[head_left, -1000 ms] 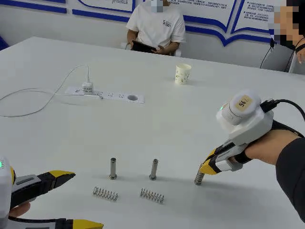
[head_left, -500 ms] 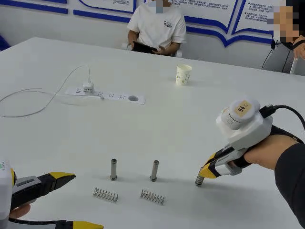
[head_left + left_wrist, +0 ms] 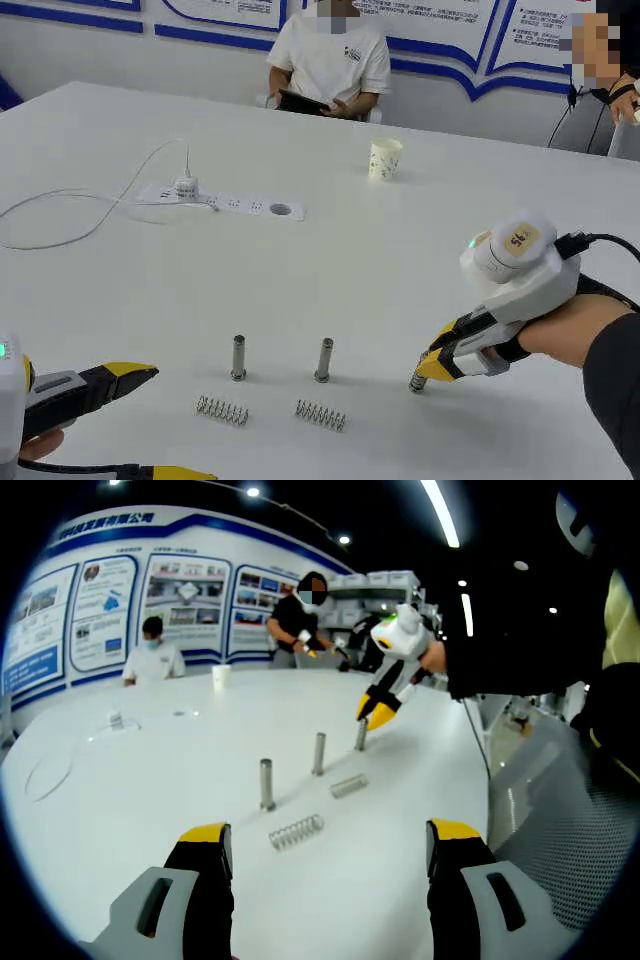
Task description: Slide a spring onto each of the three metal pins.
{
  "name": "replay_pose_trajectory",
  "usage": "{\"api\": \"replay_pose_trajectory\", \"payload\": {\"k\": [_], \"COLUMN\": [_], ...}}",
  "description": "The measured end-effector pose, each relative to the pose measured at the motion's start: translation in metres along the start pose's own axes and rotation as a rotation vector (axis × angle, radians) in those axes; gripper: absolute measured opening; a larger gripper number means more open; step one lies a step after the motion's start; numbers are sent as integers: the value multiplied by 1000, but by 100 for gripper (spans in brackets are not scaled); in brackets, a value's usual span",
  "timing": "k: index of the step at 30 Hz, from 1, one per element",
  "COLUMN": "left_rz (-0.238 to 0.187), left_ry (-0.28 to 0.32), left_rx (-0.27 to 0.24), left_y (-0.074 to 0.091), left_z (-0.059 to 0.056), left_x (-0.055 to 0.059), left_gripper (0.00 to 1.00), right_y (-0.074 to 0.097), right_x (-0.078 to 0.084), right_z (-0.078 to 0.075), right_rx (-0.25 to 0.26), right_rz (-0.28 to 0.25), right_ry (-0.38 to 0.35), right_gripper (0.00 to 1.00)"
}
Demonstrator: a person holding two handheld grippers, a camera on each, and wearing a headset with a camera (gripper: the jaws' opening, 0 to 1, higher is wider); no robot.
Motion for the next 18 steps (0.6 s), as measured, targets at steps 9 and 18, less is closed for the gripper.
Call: {"api": "replay_pose_trajectory", "payload": {"k": [9, 18], "left_rz": [-1, -1], "left_ry": [-1, -1], "left_rx": [0, 2], "left_y": [-1, -1], "left_z": [0, 1], "left_x": [0, 0], "left_gripper": [81, 81], "right_y": [5, 8], "right_x": [13, 24], "right_z": [8, 21], "right_rx": [6, 0], "right_rz": [-37, -60], "right_ry": [-23, -38], "right_gripper": [24, 24]}}
Point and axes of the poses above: the centre of the closed fingertips' face, and the gripper's own axes: y roughly backward along the fingers, z roughly to its left, x roughly out of its underside, the point moved 6 cm from there along y, roughly backward along the fingers, and after that the axes turned 7 degrees about -x, right-handed, at the moved point
